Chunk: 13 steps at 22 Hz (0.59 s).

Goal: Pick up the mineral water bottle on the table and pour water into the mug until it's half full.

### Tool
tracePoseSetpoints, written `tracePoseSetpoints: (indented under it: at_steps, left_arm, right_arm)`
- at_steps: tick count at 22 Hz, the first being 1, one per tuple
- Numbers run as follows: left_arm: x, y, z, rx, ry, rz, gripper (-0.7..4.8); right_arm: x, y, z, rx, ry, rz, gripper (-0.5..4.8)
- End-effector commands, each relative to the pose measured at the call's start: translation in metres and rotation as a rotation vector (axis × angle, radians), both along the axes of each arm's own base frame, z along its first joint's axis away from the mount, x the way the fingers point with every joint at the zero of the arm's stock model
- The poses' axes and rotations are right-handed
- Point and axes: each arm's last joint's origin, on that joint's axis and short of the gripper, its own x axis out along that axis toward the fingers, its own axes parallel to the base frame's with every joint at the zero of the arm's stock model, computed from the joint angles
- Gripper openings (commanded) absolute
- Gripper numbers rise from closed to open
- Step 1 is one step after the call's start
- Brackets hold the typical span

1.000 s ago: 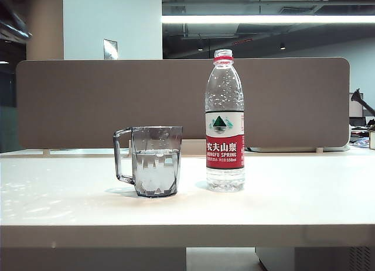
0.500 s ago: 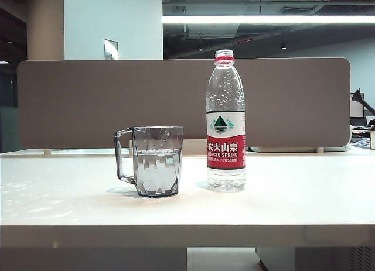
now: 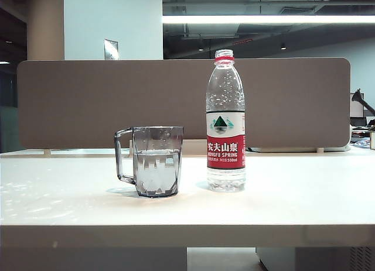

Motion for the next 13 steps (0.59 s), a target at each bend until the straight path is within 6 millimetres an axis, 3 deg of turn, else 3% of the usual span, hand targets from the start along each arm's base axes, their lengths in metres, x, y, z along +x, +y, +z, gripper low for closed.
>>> tracePoseSetpoints:
  at_steps: [1,13]
  left_arm:
    - [-0.0008,0.0001,-0.0016,0.030,0.025,0.000,-0.05]
    - [-0.0008,0.0054,-0.0055,0.068,0.067,0.180,-0.05]
  right_arm:
    - [0.0006,-0.0001,-0.0015,-0.002,-0.002,-0.003,0.31]
    - [0.0003,-0.0001,-0.0011,-0.001,-0.008,-0.003,0.31]
